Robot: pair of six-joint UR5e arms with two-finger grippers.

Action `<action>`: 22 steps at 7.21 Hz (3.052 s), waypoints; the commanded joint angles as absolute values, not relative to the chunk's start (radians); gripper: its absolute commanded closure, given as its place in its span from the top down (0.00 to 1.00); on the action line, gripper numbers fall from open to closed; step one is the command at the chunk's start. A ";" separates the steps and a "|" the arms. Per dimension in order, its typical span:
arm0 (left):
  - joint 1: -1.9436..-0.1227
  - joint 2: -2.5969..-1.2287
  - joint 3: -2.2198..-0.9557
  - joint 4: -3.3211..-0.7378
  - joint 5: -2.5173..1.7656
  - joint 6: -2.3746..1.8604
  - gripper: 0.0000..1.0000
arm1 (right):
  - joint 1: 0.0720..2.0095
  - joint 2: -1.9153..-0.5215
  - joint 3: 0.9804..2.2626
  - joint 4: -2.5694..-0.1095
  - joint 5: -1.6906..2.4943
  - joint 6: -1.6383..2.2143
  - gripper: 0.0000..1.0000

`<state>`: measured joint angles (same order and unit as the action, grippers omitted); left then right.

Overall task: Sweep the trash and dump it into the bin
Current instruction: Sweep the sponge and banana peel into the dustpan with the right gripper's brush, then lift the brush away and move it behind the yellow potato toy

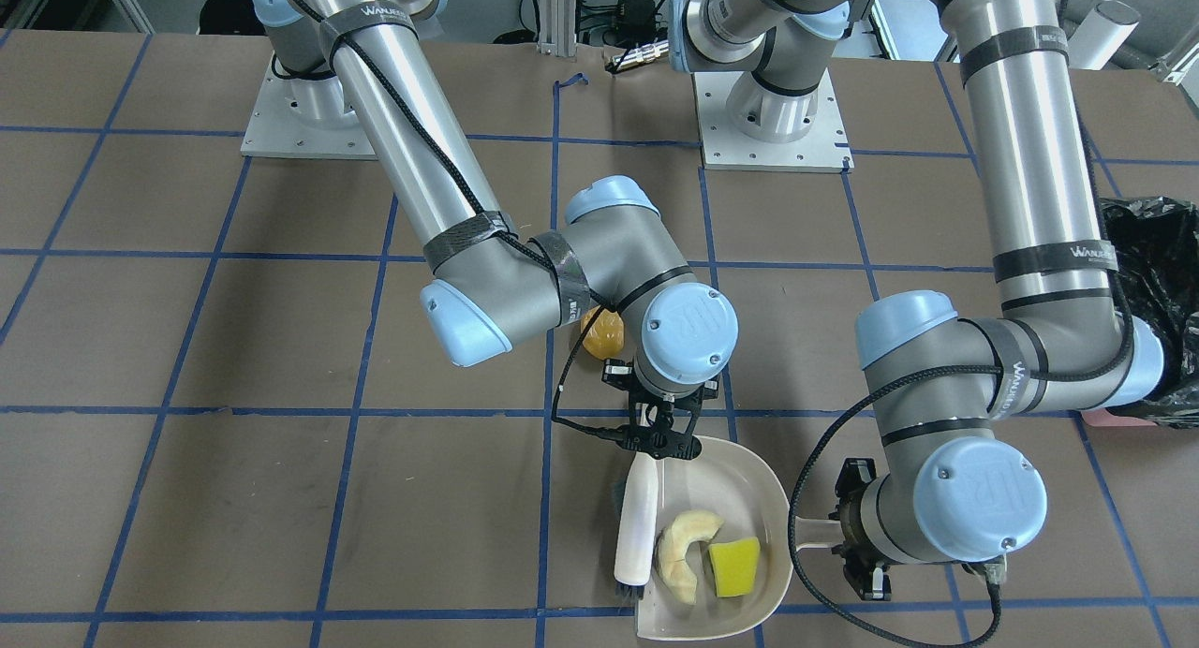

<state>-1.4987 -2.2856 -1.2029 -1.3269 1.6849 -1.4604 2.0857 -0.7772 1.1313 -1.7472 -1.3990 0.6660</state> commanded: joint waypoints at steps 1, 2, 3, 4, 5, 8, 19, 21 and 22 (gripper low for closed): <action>-1.499 -2.286 -1.203 -1.327 1.684 -1.460 0.00 | 2.089 -0.773 1.094 -1.744 -1.370 0.658 0.08; -1.499 -2.286 -1.203 -1.327 1.684 -1.460 0.00 | 2.089 -0.778 1.095 -1.727 -1.390 0.631 0.08; -1.499 -2.284 -1.203 -1.328 1.683 -1.460 0.00 | 2.085 -0.790 1.095 -1.686 -1.440 0.617 0.08; -1.497 -2.284 -1.203 -1.328 1.681 -1.459 0.00 | 2.074 -0.828 1.101 -1.628 -1.484 0.577 0.08; -1.499 -2.281 -1.203 -1.328 1.677 -1.460 0.00 | 2.059 -0.860 1.106 -1.579 -1.523 0.515 0.08; -1.499 -2.249 -1.230 -1.331 1.671 -1.421 0.00 | 1.945 -0.981 1.161 -1.419 -1.584 0.343 0.07; -1.440 -1.998 -1.681 -1.140 1.644 -1.260 0.00 | 1.908 -1.503 1.865 -1.549 -1.589 0.253 0.07; -1.436 -1.944 -1.745 -1.131 1.680 -1.250 0.00 | 1.908 -1.503 1.864 -1.549 -1.591 0.245 0.07; -1.436 -1.921 -1.781 -1.131 1.678 -1.255 0.00 | 1.908 -1.503 1.864 -1.551 -1.591 0.245 0.07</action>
<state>-1.4367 -1.9500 -1.7403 -1.1337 1.6740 -1.2533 1.9082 -1.5032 1.8644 -1.5497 -1.5906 0.2473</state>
